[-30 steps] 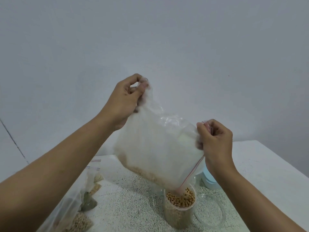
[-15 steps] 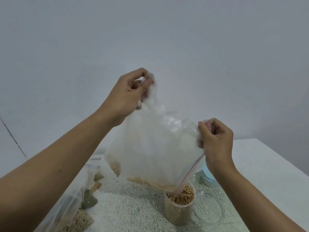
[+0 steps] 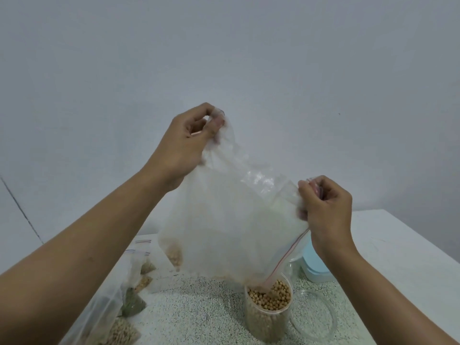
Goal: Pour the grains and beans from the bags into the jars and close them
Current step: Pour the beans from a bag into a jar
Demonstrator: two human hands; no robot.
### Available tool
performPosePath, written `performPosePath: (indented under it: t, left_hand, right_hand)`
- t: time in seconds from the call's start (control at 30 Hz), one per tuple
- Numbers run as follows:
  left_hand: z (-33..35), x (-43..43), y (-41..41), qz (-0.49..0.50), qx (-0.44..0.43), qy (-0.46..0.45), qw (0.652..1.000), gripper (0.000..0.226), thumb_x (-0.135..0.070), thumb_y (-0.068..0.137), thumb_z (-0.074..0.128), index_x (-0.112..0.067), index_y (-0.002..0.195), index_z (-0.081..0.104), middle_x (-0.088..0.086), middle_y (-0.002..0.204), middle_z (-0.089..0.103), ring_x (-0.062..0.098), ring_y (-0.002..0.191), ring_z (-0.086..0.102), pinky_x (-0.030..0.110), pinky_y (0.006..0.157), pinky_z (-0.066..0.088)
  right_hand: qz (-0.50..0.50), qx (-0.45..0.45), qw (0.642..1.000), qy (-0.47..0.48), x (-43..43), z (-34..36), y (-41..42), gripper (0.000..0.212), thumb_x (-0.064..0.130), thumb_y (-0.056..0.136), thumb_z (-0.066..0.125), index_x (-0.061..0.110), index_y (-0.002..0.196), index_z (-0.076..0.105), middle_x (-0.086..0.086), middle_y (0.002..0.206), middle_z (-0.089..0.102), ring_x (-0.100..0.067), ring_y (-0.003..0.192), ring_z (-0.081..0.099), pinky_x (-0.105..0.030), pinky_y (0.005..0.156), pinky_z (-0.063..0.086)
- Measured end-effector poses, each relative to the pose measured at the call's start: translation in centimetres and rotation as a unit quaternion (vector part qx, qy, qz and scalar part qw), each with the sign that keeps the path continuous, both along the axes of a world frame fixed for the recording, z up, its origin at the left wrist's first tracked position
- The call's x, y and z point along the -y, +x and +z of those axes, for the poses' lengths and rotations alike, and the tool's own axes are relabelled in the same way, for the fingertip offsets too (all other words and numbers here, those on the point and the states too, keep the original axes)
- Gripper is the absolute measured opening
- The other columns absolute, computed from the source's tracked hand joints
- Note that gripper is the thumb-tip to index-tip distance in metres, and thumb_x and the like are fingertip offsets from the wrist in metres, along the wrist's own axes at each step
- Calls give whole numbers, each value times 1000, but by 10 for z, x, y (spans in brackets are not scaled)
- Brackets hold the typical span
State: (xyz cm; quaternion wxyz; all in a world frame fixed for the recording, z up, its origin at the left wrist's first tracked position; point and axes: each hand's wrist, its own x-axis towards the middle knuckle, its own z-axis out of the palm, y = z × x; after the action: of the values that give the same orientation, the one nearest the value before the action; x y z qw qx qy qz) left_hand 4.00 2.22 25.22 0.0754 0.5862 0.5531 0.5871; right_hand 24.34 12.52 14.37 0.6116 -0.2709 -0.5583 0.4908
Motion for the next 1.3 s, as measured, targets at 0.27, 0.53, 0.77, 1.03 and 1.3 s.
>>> performPosePath:
  t: [0.27, 0.53, 0.77, 1.03, 1.3]
  left_hand:
    - [-1, 1, -5, 88, -176, 7, 980, 22, -37, 108, 48, -23, 94, 57, 1, 68, 48, 14, 55, 39, 21, 55, 35]
    - [-9, 7, -15, 174, -338, 47, 924, 23, -41, 107, 40, -24, 100, 54, 2, 52, 36, 24, 49, 37, 35, 51, 35]
    - [-16, 0, -17, 149, -324, 37, 934, 21, -39, 108, 42, -23, 101, 54, 3, 55, 36, 25, 52, 32, 33, 52, 33]
    - [-4, -8, -5, 113, -287, 65, 949, 21, -25, 109, 47, -9, 100, 56, -4, 65, 43, 18, 53, 31, 19, 52, 27]
    - [4, -15, 9, 83, -289, 60, 952, 17, -25, 108, 49, -13, 101, 59, -7, 59, 44, 17, 52, 34, 21, 54, 32]
  right_hand:
    - [-9, 3, 1000, -4, 0, -7, 3, 46, 2, 98, 60, 14, 64, 31, 12, 55, 29, -9, 48, 28, -25, 47, 32]
    - [-21, 2, 1000, -9, -4, -8, 8, 45, 4, 97, 61, 8, 67, 28, 10, 58, 28, -9, 53, 27, -25, 47, 34]
    - [-28, 11, 999, -23, -6, -12, 7, 46, 7, 97, 61, 13, 65, 28, 7, 61, 27, -11, 56, 27, -24, 47, 35]
    - [-42, -28, 998, -20, -9, -3, 9, 49, 11, 98, 63, 9, 70, 22, 2, 62, 26, -11, 52, 25, -18, 44, 30]
    - [-52, -7, 999, -13, -8, -10, 3, 46, 3, 97, 59, 15, 63, 31, 7, 56, 26, -8, 48, 25, -19, 43, 28]
